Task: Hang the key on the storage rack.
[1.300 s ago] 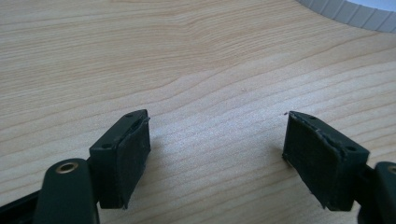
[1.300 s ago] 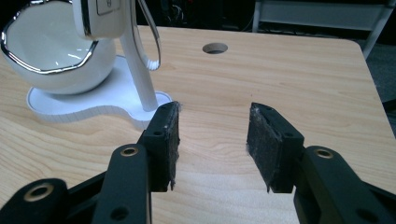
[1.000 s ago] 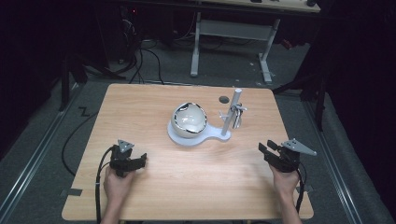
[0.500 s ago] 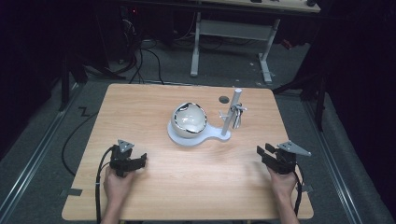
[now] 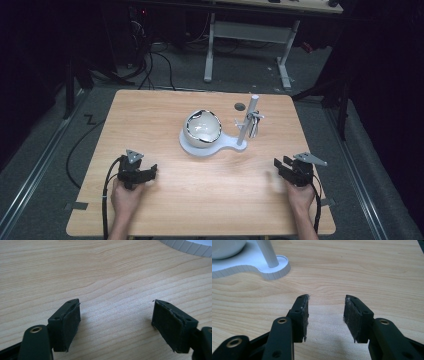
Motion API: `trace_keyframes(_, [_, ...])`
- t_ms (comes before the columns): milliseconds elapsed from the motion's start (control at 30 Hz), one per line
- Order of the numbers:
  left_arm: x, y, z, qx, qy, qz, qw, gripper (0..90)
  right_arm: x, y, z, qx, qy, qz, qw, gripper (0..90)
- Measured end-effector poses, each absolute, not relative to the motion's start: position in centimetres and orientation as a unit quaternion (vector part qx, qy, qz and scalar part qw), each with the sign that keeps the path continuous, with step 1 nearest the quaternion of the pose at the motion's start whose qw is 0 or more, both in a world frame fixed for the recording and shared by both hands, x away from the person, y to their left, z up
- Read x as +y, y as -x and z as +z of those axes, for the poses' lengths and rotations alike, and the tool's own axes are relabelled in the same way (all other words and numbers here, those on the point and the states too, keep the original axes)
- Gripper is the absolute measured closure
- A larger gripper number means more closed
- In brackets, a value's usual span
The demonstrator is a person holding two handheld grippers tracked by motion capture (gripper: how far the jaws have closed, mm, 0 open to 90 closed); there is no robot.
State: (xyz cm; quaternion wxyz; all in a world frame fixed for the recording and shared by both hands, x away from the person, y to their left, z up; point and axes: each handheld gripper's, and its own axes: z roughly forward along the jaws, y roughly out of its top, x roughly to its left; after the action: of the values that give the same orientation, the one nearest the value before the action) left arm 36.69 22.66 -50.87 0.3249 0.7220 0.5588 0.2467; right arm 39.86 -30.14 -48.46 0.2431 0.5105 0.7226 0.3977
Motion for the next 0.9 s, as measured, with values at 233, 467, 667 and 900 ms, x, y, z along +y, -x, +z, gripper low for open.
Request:
trace_keyframes(233, [22.7,-36.7,-50.9,0.559,-0.722,0.247,0.325,23.1,-29.9,-40.3,-49.0,0.730,-0.512,0.381,0.246,53.7])
trace_keyframes(467, [22.7,-36.7,-50.9,0.559,-0.722,0.247,0.325,23.1,-29.7,-40.5,-49.4,0.735,-0.515,0.366,0.247,53.1])
trace_keyframes(667, [22.7,-36.7,-50.9,0.559,-0.722,0.247,0.325,23.1,-29.6,-40.7,-49.6,0.739,-0.516,0.357,0.247,52.6])
trace_keyframes(900, [22.7,-36.7,-50.9,0.559,-0.722,0.247,0.325,23.1,-29.5,-40.8,-49.8,0.743,-0.518,0.346,0.247,51.3])
